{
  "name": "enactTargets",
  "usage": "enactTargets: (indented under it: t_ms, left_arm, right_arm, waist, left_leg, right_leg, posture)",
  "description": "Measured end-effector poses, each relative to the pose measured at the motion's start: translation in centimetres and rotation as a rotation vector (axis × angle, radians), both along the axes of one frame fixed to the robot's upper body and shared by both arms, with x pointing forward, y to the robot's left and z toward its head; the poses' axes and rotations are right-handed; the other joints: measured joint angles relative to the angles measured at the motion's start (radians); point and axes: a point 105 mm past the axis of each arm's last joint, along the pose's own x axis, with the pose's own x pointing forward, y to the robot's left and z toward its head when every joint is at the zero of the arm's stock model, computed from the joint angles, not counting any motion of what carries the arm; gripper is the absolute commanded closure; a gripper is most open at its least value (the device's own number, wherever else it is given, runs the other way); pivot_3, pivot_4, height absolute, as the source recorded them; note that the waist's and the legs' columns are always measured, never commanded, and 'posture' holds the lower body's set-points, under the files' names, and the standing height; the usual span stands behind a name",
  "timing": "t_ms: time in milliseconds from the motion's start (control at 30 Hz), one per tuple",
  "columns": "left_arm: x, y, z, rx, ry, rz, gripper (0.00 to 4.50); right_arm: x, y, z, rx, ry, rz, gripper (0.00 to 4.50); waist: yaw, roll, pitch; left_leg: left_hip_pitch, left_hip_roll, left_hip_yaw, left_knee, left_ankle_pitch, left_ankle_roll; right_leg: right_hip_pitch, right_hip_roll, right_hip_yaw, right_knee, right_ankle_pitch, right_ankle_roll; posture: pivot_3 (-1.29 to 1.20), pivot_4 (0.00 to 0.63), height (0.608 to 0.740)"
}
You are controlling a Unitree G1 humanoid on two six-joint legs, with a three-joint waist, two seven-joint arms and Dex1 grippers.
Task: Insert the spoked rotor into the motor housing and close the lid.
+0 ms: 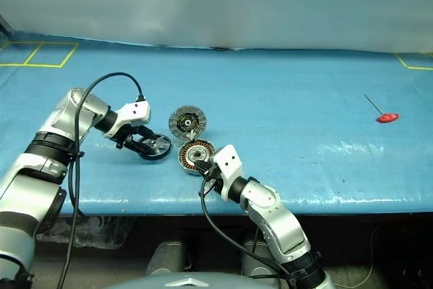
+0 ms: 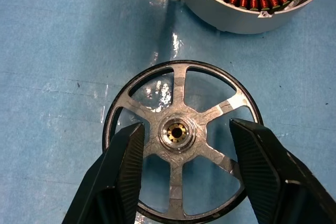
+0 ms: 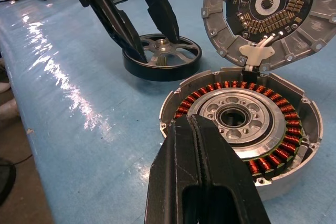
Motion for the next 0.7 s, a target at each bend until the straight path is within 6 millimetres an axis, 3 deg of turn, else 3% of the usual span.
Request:
enactTargets:
  t_ms: [433,567,700]
  left_arm:
    - [-0.14,0.31,-0.45,0.045,0.013,-0.003,1.71]
    - [-0.14,0.38,-0.39,0.046,0.013,-0.001,2.57]
    - [-0.17,0.47,-0.34,0.045,0.017,0.002,2.61]
  right_arm:
    - [0.10,0.07,0.11,-0.009,-0.011,0.001,4.50]
    - [0.14,0.11,0.18,-0.010,-0.015,0.003,4.50]
    - [0.14,0.17,0.23,-0.008,-0.016,0.005,4.50]
  waist:
    - [0.000,0.000,0.000]
    - [0.000,0.000,0.000]
    - [0.000,0.000,0.000]
  left_leg:
    - [0.000,0.000,0.000,0.001,0.000,0.000]
    - [0.000,0.000,0.000,0.000,0.000,0.000]
    - [0.000,0.000,0.000,0.001,0.000,0.000]
  right_leg:
    - [0.000,0.000,0.000,0.001,0.000,0.000]
    - [0.000,0.000,0.000,0.001,0.000,0.000]
    - [0.000,0.000,0.000,0.001,0.000,0.000]
  posture:
    - [0.00,0.150,0.740]
    - [0.00,0.150,0.740]
    - [0.00,0.150,0.740]
